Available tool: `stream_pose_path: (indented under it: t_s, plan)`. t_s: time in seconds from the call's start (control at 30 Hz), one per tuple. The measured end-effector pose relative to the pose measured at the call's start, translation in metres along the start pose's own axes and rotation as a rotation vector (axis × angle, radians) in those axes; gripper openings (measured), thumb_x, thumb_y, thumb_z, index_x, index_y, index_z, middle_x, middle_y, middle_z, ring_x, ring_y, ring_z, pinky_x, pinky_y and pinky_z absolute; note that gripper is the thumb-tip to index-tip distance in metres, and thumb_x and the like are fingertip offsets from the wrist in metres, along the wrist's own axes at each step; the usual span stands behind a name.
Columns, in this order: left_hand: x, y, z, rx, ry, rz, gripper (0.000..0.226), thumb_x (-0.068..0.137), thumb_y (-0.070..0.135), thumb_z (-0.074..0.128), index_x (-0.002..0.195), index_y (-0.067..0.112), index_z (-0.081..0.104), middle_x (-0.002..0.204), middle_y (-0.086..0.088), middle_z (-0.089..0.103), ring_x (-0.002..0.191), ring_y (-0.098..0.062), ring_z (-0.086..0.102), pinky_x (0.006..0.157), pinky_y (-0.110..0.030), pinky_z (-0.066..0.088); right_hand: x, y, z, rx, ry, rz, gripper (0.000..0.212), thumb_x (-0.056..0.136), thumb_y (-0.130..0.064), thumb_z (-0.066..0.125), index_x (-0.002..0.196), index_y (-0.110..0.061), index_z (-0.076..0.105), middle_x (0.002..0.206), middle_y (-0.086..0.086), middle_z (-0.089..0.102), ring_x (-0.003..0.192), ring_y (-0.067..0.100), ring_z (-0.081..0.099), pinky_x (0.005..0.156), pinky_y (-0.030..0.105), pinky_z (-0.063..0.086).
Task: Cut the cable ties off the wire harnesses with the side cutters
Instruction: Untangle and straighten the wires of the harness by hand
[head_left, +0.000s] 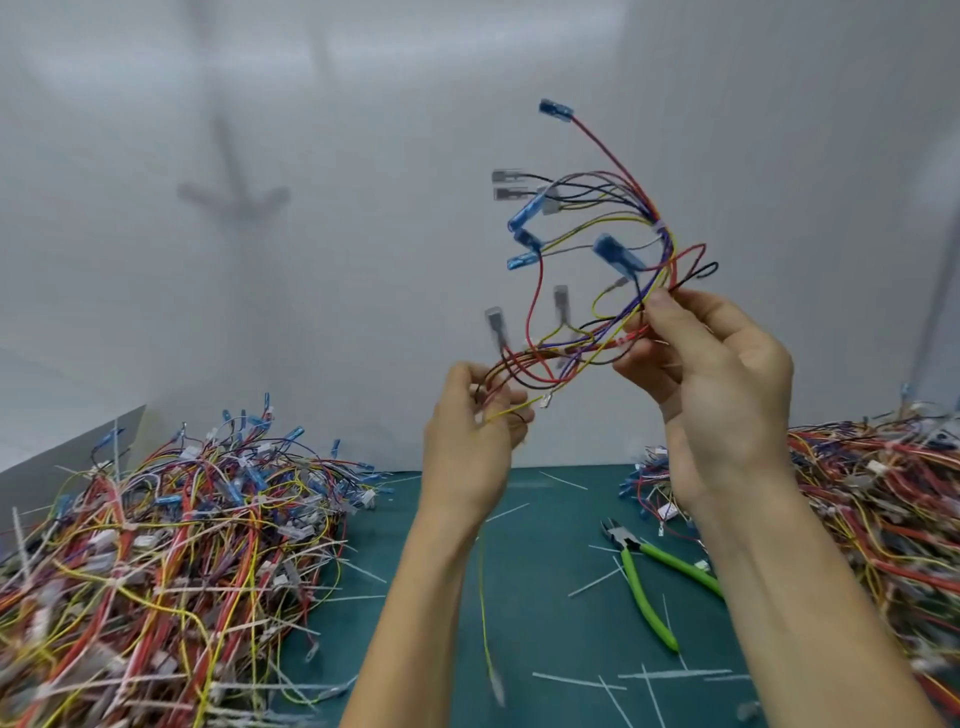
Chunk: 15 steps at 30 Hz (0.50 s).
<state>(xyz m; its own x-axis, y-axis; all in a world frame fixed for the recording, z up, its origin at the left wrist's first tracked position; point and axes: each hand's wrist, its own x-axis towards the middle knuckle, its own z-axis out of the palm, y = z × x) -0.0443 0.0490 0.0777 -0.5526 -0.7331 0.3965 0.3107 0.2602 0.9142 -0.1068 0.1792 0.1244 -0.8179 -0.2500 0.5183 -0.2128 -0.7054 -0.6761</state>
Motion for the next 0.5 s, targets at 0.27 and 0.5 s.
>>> stream_pose_path:
  t_s: [0.27, 0.5]
  plan:
    - [-0.002, 0.002, 0.002, -0.166, -0.22, -0.009, 0.023, 0.094, 0.008, 0.063, 0.116, 0.014, 0.059, 0.112, -0.011, 0.071, 0.102, -0.017, 0.071, 0.084, -0.026, 0.057, -0.002, -0.01, 0.003, 0.023, 0.004, -0.046, 0.009, 0.095, -0.007, 0.062, 0.087, -0.011, 0.064, 0.058, -0.005, 0.065, 0.045, 0.006, 0.058, 0.05, 0.018, 0.052]
    - [-0.006, -0.006, -0.023, 0.562, -0.429, -0.24, 0.047, 0.09, 0.012, 0.061, 0.133, 0.019, 0.045, 0.121, -0.003, 0.059, 0.095, -0.018, 0.062, 0.086, -0.038, 0.052, -0.001, 0.009, 0.003, -0.133, -0.045, 0.018, 0.008, 0.091, -0.006, 0.068, 0.088, -0.011, 0.062, 0.061, 0.003, 0.067, 0.045, 0.01, 0.058, 0.05, 0.022, 0.053]
